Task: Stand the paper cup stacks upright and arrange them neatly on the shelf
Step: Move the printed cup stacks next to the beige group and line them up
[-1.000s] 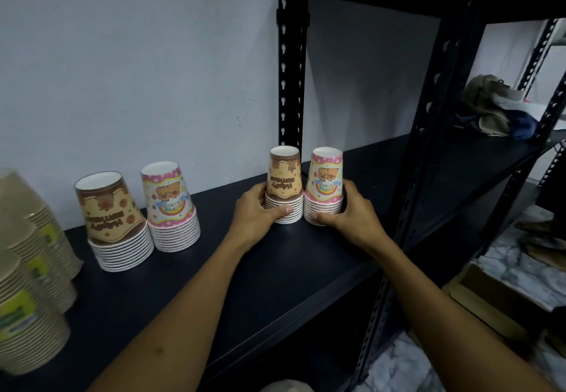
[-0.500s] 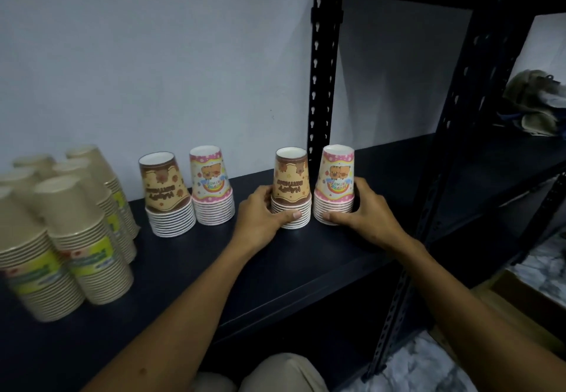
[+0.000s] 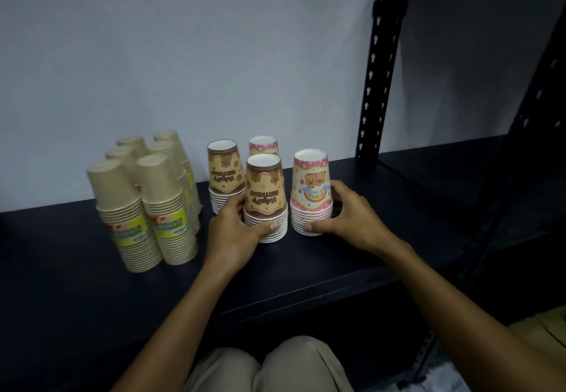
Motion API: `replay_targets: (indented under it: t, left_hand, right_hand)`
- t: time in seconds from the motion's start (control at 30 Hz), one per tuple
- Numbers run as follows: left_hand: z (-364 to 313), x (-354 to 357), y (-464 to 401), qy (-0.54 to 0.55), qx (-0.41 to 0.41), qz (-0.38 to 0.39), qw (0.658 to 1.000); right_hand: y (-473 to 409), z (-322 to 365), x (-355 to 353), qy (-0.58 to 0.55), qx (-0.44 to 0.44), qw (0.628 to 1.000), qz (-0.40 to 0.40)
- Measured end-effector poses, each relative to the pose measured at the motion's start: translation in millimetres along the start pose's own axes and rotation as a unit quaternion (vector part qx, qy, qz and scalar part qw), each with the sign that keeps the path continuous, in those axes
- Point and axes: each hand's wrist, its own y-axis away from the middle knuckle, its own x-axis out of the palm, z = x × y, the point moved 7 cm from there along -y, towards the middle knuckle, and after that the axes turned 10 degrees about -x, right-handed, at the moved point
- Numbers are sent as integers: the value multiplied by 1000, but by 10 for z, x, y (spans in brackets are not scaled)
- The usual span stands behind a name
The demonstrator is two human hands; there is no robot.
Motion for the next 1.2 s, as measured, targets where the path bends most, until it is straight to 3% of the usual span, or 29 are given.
replay_targets:
  t: [0.57, 1.2]
  left_hand:
    - [71, -338, 238, -81, -11, -128, 988]
    - [83, -362, 287, -81, -29, -133, 987]
  right_hand:
    - [-164, 234, 473, -34, -23, 999, 24]
    - [-73, 258, 551, -43, -12, 999, 18]
